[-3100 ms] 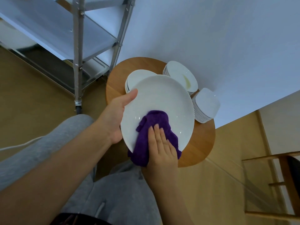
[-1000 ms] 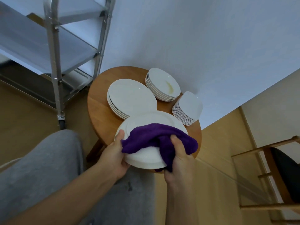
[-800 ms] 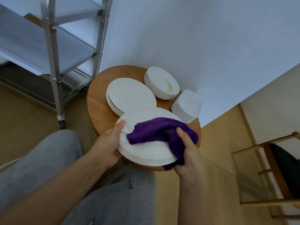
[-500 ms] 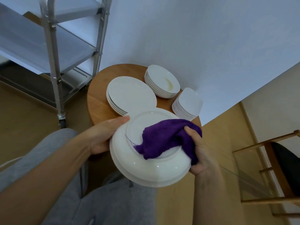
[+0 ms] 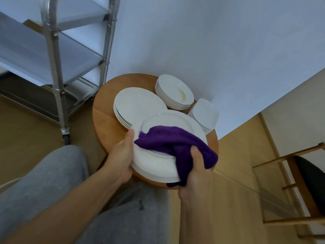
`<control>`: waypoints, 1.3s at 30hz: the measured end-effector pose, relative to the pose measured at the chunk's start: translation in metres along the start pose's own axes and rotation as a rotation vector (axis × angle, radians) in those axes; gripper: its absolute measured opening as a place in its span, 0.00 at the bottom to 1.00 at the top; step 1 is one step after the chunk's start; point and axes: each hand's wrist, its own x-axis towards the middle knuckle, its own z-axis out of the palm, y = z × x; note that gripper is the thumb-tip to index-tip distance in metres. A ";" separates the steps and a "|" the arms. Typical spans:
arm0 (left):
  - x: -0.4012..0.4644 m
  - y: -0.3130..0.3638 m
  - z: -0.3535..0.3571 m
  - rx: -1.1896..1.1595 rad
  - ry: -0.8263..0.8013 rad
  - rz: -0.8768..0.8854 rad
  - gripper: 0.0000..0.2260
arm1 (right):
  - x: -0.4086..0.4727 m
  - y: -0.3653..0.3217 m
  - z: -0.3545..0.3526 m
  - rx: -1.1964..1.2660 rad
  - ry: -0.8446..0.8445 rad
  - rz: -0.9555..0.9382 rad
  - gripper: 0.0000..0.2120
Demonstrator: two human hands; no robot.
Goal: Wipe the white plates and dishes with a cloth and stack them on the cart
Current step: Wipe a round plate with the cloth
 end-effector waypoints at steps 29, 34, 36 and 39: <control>-0.024 0.051 -0.021 0.722 -0.419 0.376 0.12 | 0.062 -0.065 0.006 -0.418 0.074 -0.210 0.12; -0.025 0.051 -0.014 0.682 -0.201 0.437 0.20 | 0.032 -0.066 0.002 -0.543 -0.045 -0.540 0.14; -0.027 0.049 -0.009 0.735 -0.181 0.483 0.23 | 0.020 -0.059 0.004 -0.595 -0.237 -0.563 0.28; -0.029 0.045 -0.006 0.785 -0.180 0.533 0.23 | 0.010 -0.042 0.014 -0.832 -0.599 -0.674 0.27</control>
